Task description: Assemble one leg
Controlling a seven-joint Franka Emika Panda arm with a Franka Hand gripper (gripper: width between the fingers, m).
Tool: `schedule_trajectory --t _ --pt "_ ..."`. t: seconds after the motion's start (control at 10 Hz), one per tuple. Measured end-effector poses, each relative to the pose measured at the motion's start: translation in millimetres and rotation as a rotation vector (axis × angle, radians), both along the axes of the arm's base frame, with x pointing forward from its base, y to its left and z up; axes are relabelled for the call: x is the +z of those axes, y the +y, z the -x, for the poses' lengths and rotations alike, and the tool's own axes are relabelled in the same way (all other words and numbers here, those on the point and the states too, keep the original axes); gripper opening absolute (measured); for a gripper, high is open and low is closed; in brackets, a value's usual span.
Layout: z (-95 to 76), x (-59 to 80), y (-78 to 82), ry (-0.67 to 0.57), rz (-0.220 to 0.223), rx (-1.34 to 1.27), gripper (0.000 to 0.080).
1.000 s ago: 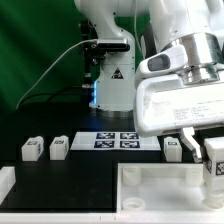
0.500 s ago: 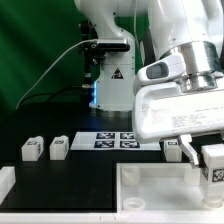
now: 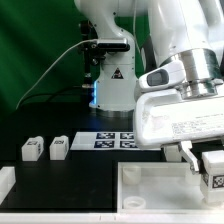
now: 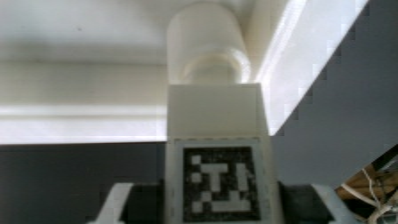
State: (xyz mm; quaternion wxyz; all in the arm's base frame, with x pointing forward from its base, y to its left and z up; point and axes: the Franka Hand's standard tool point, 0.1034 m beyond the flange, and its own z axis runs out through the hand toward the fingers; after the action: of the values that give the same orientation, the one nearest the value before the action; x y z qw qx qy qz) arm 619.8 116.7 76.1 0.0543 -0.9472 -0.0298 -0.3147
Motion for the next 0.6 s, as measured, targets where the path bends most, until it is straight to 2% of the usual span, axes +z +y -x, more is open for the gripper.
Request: schedule_trajectory --t 0.3,0.6 --pt "0.4 0.1 1.8 0.028 0.017 -0.054 0.0294" --pt "2.1 -3.4 1.7 0.051 0.016 -0.052 0.0302"
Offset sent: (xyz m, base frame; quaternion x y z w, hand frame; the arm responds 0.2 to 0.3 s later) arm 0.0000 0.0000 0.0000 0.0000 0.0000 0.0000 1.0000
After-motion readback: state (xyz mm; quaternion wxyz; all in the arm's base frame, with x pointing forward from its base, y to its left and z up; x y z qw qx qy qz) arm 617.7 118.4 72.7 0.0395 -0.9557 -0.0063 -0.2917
